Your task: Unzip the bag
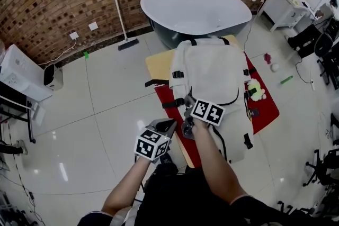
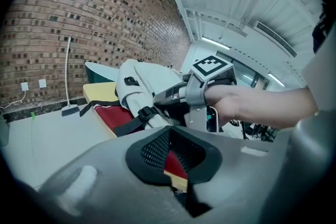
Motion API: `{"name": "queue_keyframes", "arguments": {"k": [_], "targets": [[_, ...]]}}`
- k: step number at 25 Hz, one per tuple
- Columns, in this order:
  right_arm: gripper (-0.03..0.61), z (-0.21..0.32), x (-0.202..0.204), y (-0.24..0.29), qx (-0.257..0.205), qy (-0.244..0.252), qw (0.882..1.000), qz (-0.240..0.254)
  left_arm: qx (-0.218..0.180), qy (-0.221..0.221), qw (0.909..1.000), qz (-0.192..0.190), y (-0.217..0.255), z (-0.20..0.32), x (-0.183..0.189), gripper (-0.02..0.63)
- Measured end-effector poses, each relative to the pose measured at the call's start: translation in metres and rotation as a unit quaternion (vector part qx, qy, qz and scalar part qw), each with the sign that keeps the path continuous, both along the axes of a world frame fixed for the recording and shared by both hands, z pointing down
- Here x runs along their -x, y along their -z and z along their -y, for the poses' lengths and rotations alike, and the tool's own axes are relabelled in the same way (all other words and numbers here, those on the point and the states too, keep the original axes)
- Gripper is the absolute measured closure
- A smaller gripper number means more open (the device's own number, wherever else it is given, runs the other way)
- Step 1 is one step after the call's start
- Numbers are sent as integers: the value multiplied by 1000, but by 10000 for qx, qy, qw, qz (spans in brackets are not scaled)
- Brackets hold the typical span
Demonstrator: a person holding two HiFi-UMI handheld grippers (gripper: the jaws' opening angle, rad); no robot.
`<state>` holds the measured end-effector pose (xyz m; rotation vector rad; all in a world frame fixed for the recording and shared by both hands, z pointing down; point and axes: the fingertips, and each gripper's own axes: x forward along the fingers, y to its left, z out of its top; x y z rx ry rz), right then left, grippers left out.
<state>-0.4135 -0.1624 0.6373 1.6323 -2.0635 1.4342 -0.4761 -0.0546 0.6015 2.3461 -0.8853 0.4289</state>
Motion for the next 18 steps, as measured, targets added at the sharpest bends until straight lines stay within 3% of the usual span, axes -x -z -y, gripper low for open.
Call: {"name": "queue_keyframes", "arguments": {"k": [3, 9, 12, 13, 18], "targets": [[541, 9, 0, 0, -30, -196, 9996, 177, 11, 53, 10000, 12, -1, 0, 3, 612], [527, 9, 1, -4, -65, -1, 9998, 192, -57, 146, 9999, 60, 1, 6, 4, 612], [432, -4, 7, 1, -79, 296, 9987, 416, -145, 228, 9996, 82, 9, 10, 1, 612], [430, -9, 7, 5, -98, 407, 9979, 491, -182, 265, 9994, 90, 11, 12, -1, 612], [498, -28, -10, 41, -554, 1076, 9916, 459, -446, 425, 9981, 38, 33, 27, -19, 612]]}}
